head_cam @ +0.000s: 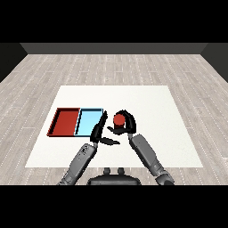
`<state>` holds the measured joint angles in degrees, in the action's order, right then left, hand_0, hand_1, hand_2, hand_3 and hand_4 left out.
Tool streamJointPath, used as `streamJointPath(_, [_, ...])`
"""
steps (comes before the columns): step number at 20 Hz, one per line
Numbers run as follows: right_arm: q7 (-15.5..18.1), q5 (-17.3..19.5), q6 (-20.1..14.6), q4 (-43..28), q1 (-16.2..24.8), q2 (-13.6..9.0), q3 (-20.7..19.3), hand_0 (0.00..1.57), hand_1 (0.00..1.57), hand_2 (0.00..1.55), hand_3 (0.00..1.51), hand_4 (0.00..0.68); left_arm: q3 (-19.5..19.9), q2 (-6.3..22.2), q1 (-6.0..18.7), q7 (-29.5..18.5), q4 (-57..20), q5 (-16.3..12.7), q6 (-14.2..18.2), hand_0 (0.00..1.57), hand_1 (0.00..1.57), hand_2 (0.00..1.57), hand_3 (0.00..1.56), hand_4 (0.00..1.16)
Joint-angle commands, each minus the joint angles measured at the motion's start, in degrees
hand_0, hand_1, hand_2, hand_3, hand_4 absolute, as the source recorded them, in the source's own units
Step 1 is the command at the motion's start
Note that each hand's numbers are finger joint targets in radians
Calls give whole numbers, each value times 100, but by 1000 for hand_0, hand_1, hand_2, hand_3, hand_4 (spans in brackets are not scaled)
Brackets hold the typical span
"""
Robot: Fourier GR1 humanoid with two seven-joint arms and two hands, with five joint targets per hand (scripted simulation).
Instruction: Pick the red can and put it in the red box
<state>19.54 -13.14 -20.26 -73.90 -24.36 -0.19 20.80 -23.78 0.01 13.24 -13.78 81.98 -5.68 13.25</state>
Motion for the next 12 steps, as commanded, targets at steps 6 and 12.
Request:
streamJointPath(6, [329, -395, -40, 268, -218, 19, 423, 1419, 1419, 1430, 1397, 629, -412, -1, 335, 77, -408, -80, 584, 0, 0, 0, 0, 0])
streamJointPath(12, [-126, -107, -355, -320, -132, 19, 607, 1447, 1447, 1433, 1393, 615, -193, -1, 650, 133, -577, -158, 315, 0, 0, 0, 0, 0])
